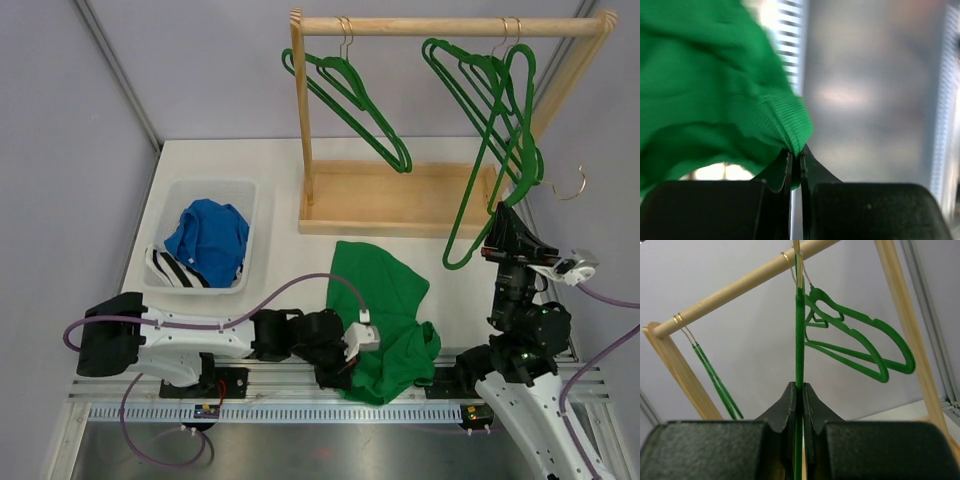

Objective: Remove the tank top from the hanger

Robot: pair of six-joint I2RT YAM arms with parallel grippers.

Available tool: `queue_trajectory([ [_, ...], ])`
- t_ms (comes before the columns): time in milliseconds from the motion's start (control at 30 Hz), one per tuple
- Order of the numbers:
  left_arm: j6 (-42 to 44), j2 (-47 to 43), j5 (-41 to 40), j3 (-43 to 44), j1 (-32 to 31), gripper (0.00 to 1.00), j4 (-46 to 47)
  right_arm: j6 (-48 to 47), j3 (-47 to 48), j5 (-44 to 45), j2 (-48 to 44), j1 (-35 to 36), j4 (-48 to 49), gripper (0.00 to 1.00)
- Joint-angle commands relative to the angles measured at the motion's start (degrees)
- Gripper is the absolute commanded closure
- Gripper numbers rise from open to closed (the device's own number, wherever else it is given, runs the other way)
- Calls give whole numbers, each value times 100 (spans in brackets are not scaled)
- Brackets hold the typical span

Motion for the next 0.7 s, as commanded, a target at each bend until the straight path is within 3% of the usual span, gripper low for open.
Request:
queue_trajectory([
  [0,-482,-203,-1925,397,547,100,-524,97,1253,-602,42,2,-1660,100],
  [167,-1264,-695,-3988,809,1241,100,-1412,159,2022,-1155,121,2,-3424,100],
  [233,-1512,-783,-4239,872,1409,100,-1606,150,2373,-1305,156,2,-4162,100],
  [367,-1521,-723,-4178,1030,1709,74,-1729,124,3137,-1359,699,2,-5375,100],
  [433,-1529,-678,-4283,1206,1709,41,-2000,115,3638,-1323,981,2,-6017,100],
  [467,-1547,-661,-4397,1258,1709,16,-2089,150,3805,-1245,1270,2,-6211,100],
  [500,-1538,-695,-4441,1355,1709,1,-2194,150,4120,-1183,1438,2,-6526,100],
  [667,-1267,-1108,-4433,1435,1700,1,-2590,37,5070,-1217,2692,2,-7046,100],
])
